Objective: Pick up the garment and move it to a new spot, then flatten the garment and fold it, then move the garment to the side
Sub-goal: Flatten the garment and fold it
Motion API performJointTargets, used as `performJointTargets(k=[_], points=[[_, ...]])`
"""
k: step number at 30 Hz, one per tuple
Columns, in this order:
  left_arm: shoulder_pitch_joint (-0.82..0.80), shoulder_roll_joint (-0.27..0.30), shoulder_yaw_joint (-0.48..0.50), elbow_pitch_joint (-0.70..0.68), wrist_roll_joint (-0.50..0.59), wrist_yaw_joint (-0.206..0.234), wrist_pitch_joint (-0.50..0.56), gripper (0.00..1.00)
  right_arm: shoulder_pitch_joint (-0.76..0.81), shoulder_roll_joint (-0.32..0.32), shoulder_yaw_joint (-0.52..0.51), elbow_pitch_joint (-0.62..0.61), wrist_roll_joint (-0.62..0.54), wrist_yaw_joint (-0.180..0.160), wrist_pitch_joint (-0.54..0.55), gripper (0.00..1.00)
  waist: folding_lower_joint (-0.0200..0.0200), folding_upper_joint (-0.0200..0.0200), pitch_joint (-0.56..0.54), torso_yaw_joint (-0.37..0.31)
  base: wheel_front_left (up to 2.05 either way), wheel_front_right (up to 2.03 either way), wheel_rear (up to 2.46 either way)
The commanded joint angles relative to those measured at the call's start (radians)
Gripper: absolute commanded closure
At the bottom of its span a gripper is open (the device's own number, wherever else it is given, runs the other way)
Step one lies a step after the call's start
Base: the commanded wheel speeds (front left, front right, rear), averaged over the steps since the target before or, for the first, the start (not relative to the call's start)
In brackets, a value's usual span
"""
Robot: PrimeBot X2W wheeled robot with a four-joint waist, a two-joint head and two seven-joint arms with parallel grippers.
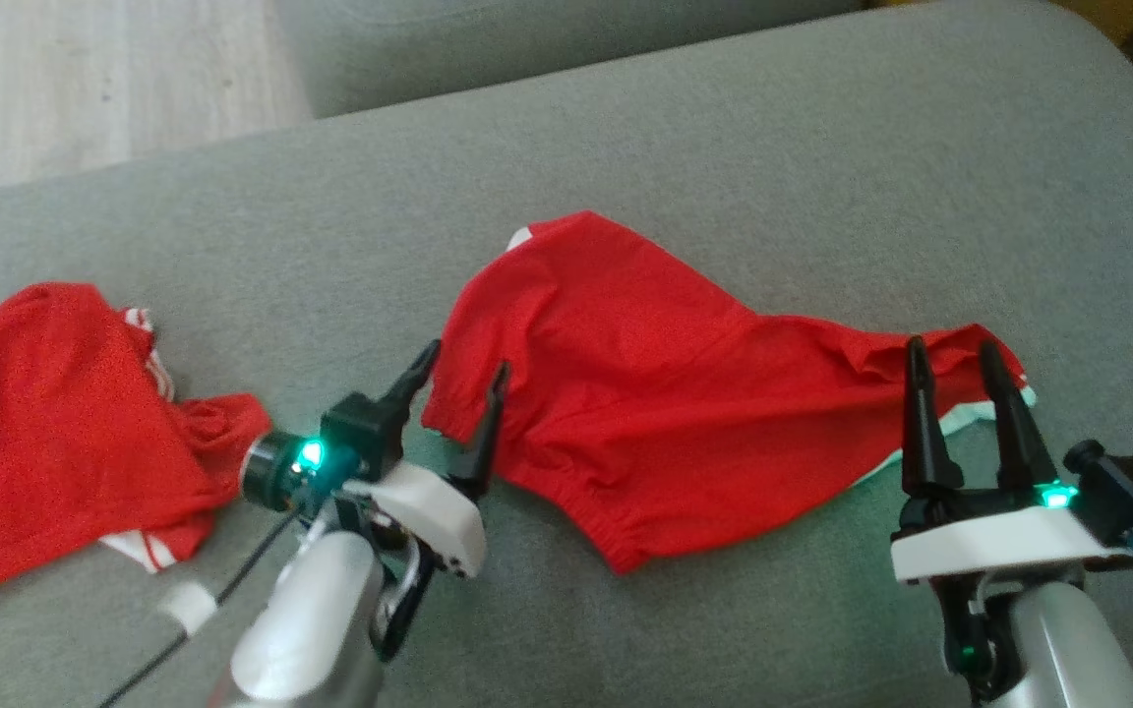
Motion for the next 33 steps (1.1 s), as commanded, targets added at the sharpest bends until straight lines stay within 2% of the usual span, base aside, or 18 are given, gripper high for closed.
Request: performJointTargets(k=[1,6,10,11,12,18,25,26,33], points=[[-0.054,0.026,0.031,-0.006,0.01,0.008,0.024,0.0,-0.042,-0.006,0.032,-0.025,0.009,-0.001,-0.012,0.0,-0.0001,0.0,0.022,-0.021,0.0,0.0,0.0],[-0.112,0.048,0.029,0.063,0.029,0.031,0.095,0.0,-0.054,-0.006,0.04,-0.009,0.022,-0.001,-0.017,0.0,-0.0001,0.0,0.045,-0.048,0.0,0.0,0.0],[-0.129,0.057,0.019,0.089,0.024,0.021,0.122,0.0,-0.061,-0.006,0.043,0.002,0.027,-0.001,-0.02,0.0,-0.0001,0.0,0.053,-0.061,0.0,0.0,0.0],[-0.132,0.058,0.014,0.091,0.016,0.01,0.128,0.93,-0.063,-0.006,0.046,0.004,0.029,-0.001,-0.021,0.0,-0.0001,0.0,0.055,-0.064,0.0,0.0,0.0],[-0.135,0.061,0.009,0.089,0.008,0.002,0.132,1.0,-0.066,-0.006,0.049,0.006,0.03,-0.001,-0.021,0.0,-0.0001,0.0,0.056,-0.068,0.0,0.0,0.0],[-0.205,0.117,-0.007,0.055,-0.001,-0.019,0.157,1.0,-0.086,-0.006,0.067,0.016,0.039,-0.001,-0.022,0.0,-0.0001,0.0,0.068,-0.093,0.0,0.0,0.0],[-0.386,0.234,-0.079,0.087,-0.023,-0.033,0.295,1.0,-0.109,-0.006,0.096,0.021,0.048,-0.001,-0.023,0.0,-0.0001,0.0,0.094,-0.133,0.0,0.0,0.0],[-0.386,0.234,-0.079,0.087,-0.023,-0.033,0.295,1.0,-0.109,-0.006,0.096,0.021,0.048,-0.001,-0.023,0.0,-0.0001,0.0,0.094,-0.133,0.0,0.0,0.0],[-0.53,0.37,-0.245,0.145,-0.118,-0.033,0.378,1.0,-0.132,-0.006,0.129,0.026,0.058,-0.001,-0.023,0.0,-0.0001,0.0,0.123,-0.166,0.0,0.0,0.0]])
